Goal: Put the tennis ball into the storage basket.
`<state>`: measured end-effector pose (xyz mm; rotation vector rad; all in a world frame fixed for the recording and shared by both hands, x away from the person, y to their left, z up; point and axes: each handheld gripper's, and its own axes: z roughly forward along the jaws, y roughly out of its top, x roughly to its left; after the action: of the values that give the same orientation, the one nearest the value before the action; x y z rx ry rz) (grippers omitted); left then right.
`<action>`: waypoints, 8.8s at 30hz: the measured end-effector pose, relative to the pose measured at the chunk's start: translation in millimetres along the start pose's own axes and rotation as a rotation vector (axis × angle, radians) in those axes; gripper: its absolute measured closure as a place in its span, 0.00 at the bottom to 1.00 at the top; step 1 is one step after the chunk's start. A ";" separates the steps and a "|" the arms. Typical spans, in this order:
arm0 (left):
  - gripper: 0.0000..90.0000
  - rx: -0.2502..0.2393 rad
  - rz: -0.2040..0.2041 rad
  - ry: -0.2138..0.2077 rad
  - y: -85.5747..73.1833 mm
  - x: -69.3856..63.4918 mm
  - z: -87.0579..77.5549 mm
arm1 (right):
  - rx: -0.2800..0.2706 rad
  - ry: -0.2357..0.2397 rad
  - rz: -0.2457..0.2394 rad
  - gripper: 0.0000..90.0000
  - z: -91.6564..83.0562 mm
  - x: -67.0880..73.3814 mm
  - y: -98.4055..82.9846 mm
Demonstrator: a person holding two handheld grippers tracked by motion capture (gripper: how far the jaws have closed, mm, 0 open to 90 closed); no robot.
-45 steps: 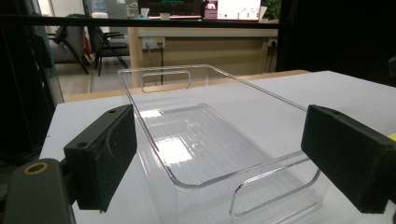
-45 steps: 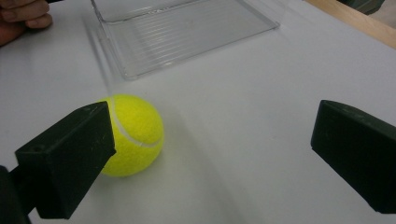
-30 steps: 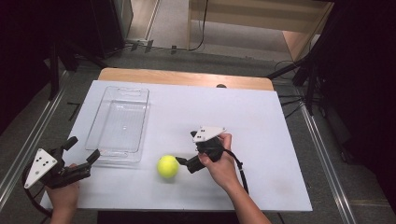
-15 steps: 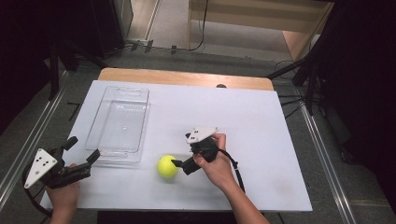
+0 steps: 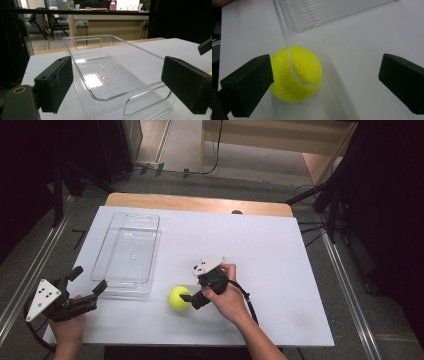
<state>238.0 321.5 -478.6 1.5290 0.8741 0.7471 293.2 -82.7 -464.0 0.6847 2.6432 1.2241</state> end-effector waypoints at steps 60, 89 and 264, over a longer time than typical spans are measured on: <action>0.12 0.000 -0.001 -0.003 0.2 0.2 -0.5 | 0.159 0.122 -0.050 0.06 42.3 16.0 3.2; 0.12 0.001 -0.003 -0.003 0.2 0.5 -0.6 | 0.187 0.160 -0.041 0.26 48.1 15.3 1.3; 0.12 -0.004 -0.006 -0.008 0.5 0.4 0.2 | 0.145 0.243 -0.127 0.26 62.3 -3.5 136.6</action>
<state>238.3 321.7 -478.1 1.5245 0.8711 0.7376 362.7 35.2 -402.3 0.4008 2.9444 1.1557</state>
